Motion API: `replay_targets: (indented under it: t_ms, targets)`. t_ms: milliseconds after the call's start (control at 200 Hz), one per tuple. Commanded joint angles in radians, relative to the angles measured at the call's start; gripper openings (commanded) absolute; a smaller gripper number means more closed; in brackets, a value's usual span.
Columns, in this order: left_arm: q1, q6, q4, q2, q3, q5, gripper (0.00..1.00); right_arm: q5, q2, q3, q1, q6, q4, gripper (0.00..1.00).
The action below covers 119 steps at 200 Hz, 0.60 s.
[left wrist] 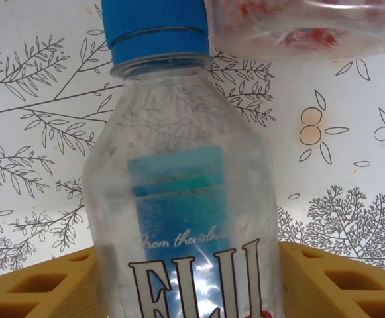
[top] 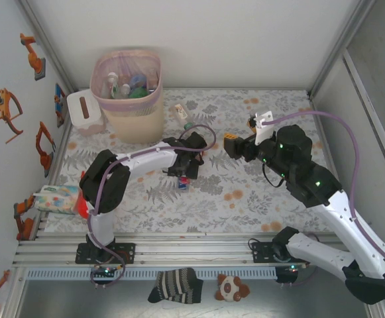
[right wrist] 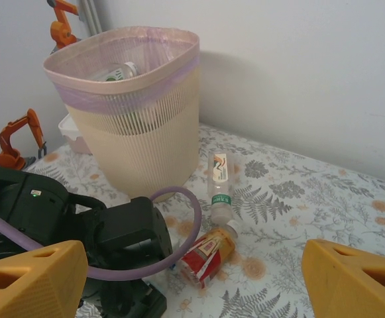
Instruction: Put the plastic bottles in the bin
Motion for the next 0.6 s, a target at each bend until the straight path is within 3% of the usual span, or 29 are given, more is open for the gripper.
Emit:
replay_targets:
  t_ms: [0,591]
  targets:
    - [-0.005,-0.003,-0.007,0.005,-0.014,-0.020,0.60,-0.007,-0.020,0.001,-0.004,0.014,-0.003,0.83]
    - [-0.004,0.075,-0.067,-0.168,0.050,-0.078,0.57,0.000,-0.023,0.015,-0.005,0.002,-0.012,0.83]
